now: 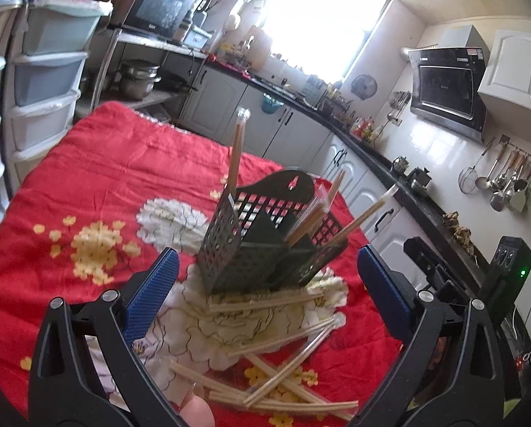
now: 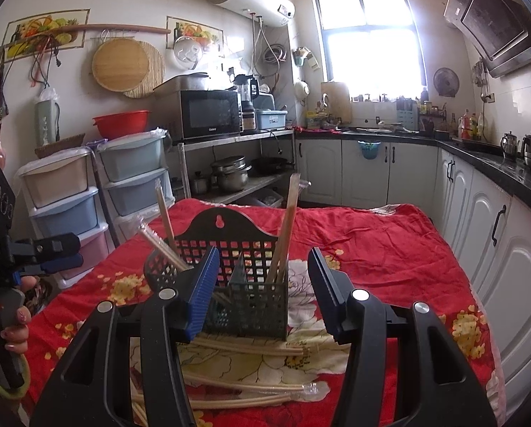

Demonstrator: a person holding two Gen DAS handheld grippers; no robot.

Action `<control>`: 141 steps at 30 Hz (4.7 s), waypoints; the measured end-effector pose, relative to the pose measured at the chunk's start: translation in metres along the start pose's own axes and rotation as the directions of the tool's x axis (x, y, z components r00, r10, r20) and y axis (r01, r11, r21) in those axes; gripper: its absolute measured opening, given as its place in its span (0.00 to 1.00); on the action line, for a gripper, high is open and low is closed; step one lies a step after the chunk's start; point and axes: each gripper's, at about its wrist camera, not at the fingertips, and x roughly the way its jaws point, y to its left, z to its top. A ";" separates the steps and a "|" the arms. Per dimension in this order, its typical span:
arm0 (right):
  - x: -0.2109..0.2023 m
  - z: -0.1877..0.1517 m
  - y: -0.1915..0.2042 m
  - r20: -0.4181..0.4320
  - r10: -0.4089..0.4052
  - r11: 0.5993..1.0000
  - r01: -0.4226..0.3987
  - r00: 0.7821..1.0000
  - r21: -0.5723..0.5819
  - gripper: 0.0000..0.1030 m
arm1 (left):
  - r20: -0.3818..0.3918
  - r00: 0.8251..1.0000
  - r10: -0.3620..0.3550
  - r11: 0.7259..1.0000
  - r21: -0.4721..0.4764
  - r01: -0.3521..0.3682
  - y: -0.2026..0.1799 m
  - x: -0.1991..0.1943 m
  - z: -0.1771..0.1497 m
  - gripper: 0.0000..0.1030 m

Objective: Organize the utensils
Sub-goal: 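Pull both open grippers back from the basket toward the chopstick pile, then close the left gripper on a wooden chopstick while the right gripper grasps another chopstick, then lift both held chopsticks and carry them above the green basket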

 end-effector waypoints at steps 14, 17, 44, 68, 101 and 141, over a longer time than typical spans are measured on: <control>0.001 -0.022 0.006 -0.069 0.006 1.000 -0.008 0.998 -0.025 0.48 | -0.099 0.995 0.012 0.999 -0.036 -0.015 0.016 0.014 -0.033 0.89; 0.003 -0.027 0.005 -0.092 0.003 1.000 -0.006 0.996 -0.026 0.48 | -0.125 0.992 0.009 0.999 -0.040 -0.014 0.018 0.018 -0.041 0.89; 0.032 -0.055 -0.017 -0.227 -0.055 0.998 0.055 0.972 -0.006 0.48 | -0.345 0.935 -0.085 0.992 -0.120 0.046 0.031 0.054 -0.094 0.48; 0.107 -0.081 -0.062 -0.426 0.012 0.990 0.050 0.905 0.133 0.43 | -0.357 0.907 -0.223 0.927 -0.365 0.084 0.067 0.084 -0.093 0.18; 0.053 -0.049 -0.044 -0.222 -0.017 0.994 0.040 0.975 0.099 0.01 | -0.230 0.960 -0.161 0.974 -0.194 0.117 0.053 0.045 -0.067 0.03; -0.043 0.023 -0.003 0.081 -0.002 1.000 0.004 0.997 -0.027 0.01 | -0.011 0.988 -0.152 0.979 0.135 0.152 -0.047 -0.014 -0.013 0.00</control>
